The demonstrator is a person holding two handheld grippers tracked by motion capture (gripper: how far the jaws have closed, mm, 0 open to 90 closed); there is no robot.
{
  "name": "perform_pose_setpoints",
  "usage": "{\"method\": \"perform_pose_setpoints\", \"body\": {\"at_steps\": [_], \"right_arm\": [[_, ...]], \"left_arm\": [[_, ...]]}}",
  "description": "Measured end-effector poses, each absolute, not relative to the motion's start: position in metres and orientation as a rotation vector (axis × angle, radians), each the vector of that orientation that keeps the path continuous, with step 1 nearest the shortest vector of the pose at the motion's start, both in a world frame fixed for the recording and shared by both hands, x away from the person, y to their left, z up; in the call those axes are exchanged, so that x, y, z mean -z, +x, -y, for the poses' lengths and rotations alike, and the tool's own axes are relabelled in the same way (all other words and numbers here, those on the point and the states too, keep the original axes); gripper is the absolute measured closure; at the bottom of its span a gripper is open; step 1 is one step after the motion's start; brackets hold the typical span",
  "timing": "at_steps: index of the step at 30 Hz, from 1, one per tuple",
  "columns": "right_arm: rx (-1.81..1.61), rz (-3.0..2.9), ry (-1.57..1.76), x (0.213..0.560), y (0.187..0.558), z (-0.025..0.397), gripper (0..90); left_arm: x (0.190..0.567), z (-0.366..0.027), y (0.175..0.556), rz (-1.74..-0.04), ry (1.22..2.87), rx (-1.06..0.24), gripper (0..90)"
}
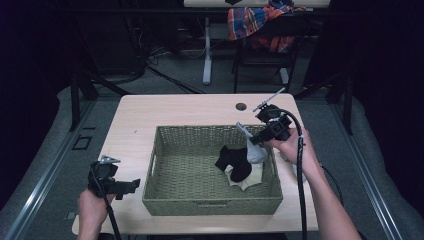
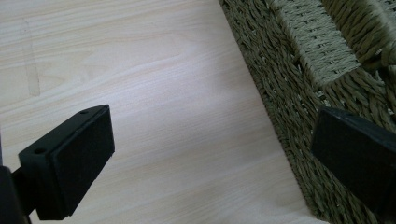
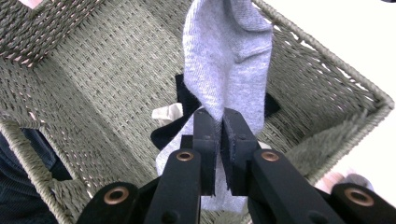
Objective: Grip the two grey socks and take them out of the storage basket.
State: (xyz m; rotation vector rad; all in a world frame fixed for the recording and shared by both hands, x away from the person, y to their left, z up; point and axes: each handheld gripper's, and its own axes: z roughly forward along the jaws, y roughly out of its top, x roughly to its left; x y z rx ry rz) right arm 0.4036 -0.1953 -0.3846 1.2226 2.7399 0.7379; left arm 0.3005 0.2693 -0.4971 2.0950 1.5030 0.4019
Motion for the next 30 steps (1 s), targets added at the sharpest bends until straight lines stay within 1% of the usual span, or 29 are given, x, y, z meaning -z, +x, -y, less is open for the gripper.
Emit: {"method": "perform_pose_setpoints", "body": {"at_steps": [8,11,30], "right_arm": [[-0.784,-2.699,1.251,0.370,0.400,0.210,85.5],[-0.817,-2.664,1.272,0.362,0.397,0.221,85.5],[-0.846,-2.509,1.414,0.349,0.393,0.280,85.6]], "left_arm": [[0.497,-0.270,0.300,-1.501,2.094,-0.400,0.0],[0.497,-0.270,0.300,-1.502,2.094,-0.399,0.0],[0.497,-0.270,0.300,-1.501,2.096,-0.395,0.1]]}}
